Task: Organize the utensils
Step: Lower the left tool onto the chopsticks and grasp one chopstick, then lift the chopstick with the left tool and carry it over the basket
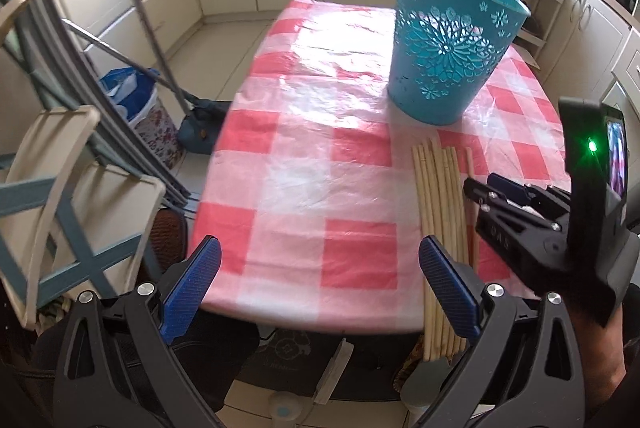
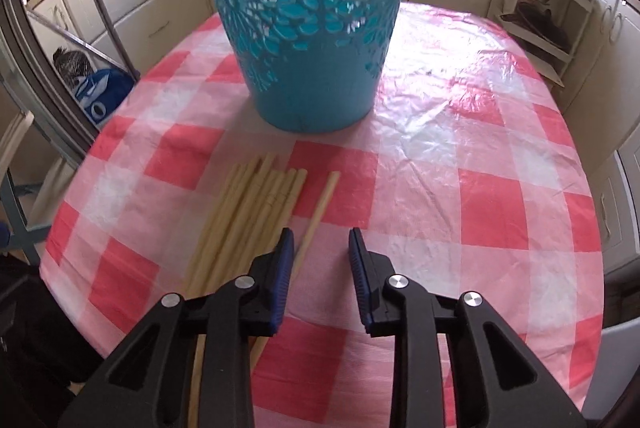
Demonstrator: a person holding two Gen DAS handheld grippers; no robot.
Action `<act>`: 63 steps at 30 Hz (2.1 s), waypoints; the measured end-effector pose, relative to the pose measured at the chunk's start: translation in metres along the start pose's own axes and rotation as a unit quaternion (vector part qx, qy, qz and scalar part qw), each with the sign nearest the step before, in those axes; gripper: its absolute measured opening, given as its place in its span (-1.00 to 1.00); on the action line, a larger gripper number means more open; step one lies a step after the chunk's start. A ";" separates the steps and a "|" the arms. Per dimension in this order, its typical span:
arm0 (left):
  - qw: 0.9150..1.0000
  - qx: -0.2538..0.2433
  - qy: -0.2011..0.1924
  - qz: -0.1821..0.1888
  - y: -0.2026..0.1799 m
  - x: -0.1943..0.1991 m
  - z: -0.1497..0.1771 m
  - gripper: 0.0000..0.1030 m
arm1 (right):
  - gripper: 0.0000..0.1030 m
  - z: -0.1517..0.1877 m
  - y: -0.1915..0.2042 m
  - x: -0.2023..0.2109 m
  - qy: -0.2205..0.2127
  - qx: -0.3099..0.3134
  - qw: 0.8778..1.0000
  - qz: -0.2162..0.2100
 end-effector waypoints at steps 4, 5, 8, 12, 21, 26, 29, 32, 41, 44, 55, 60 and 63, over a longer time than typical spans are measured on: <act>0.999 -0.003 0.011 0.033 -0.017 -0.020 -0.012 0.85 | -0.56 0.002 0.001 0.000 0.001 0.028 1.000 -0.011; 0.999 -0.003 0.013 0.048 -0.024 -0.028 -0.016 0.85 | -0.61 0.002 -0.001 0.000 0.002 0.030 0.999 -0.015; 0.999 -0.011 0.021 0.042 -0.038 -0.046 -0.024 0.85 | -0.73 0.003 -0.003 0.001 0.003 0.028 0.999 -0.026; 0.999 -0.016 0.023 0.023 -0.047 -0.066 -0.032 0.84 | -0.74 0.006 -0.009 0.005 0.012 0.018 0.999 -0.046; 0.998 -0.036 0.032 -0.033 -0.046 -0.089 -0.036 0.80 | -0.74 0.012 -0.018 0.009 0.021 0.000 0.998 -0.064; 0.997 -0.055 0.026 -0.044 -0.051 -0.091 -0.040 0.75 | -0.74 0.013 -0.018 0.009 0.019 0.006 0.998 -0.060; 0.997 -0.074 0.019 -0.033 -0.059 -0.088 -0.043 0.44 | -0.74 0.013 -0.017 0.009 0.019 0.007 0.998 -0.061; 0.995 -0.100 0.015 -0.001 -0.073 -0.084 -0.042 -0.18 | -0.74 0.012 -0.016 0.009 0.019 0.011 0.998 -0.058; 0.992 -0.091 0.024 0.087 -0.077 -0.069 -0.040 -0.91 | -0.79 0.011 -0.026 0.008 0.023 -0.026 0.996 -0.084; 0.986 -0.026 -0.035 0.159 -0.050 -0.021 -0.054 -0.91 | -0.79 0.011 -0.028 0.009 0.023 -0.037 0.995 -0.091; 0.895 0.066 -0.374 0.232 -0.028 0.146 -0.178 -0.91 | -0.79 0.013 -0.030 0.011 0.016 -0.040 0.995 -0.086; 0.877 0.080 -0.439 0.175 -0.050 0.135 -0.223 -0.91 | -0.79 0.013 -0.030 0.012 0.013 -0.038 0.996 -0.083; 0.890 0.085 -0.421 0.153 -0.062 0.103 -0.237 -0.91 | -0.79 0.013 -0.030 0.012 0.013 -0.036 0.996 -0.082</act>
Point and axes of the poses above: each gripper's, at about its wrist camera, not at the fingertips, and x roughly against the way its jaws point, y to its left, z to its underside, the point moved 5 cm from there along -x, roughly the way its jaws point, and after that the axes turned 1 degree about -z, right-handed, at the moved point
